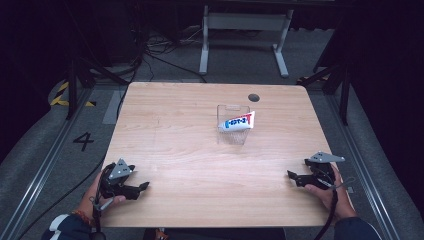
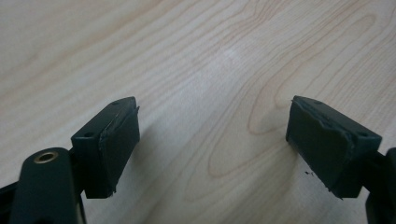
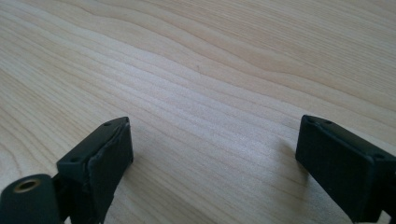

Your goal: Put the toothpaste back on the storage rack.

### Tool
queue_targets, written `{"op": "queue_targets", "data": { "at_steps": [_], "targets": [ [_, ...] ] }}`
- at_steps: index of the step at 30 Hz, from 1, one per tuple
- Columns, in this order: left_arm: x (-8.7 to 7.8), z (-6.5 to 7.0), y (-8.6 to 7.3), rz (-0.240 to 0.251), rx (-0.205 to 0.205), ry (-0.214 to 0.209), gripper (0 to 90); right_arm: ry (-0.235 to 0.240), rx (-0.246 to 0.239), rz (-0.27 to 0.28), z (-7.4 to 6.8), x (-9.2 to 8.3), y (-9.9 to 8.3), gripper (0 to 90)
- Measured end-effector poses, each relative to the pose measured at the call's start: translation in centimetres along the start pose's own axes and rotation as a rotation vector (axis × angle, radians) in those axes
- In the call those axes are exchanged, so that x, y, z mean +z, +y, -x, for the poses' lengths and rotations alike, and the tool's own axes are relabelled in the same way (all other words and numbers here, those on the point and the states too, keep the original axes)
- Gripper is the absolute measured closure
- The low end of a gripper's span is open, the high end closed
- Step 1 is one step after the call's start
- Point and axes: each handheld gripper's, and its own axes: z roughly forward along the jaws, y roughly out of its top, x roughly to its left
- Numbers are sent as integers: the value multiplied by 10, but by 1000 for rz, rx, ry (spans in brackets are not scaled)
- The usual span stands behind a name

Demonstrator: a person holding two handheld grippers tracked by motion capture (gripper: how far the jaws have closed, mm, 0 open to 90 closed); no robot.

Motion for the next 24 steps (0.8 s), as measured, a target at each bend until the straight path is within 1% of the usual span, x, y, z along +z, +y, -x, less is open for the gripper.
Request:
{"op": "queue_targets", "data": {
  "at_steps": [3,4,9,14,21,22,24],
  "targets": [
    [0,-1,0,1,7,-2,174,2,-1,0,0,0,0,110],
    [0,0,0,0,-8,-8,172,2,-3,0,0,0,0,110],
    [0,-1,0,-5,-6,-4,162,0,-1,0,0,0,0,110],
    [1,-1,0,-6,-15,1,151,4,-2,1,0,0,0,110],
    [1,-1,0,-8,-13,3,150,8,-8,-3,1,2,2,99],
    [1,-2,1,-5,7,10,150,8,-8,-3,1,2,2,99],
    [1,-2,1,-6,6,4,147,10,-9,-2,1,2,2,99]
  ]
}}
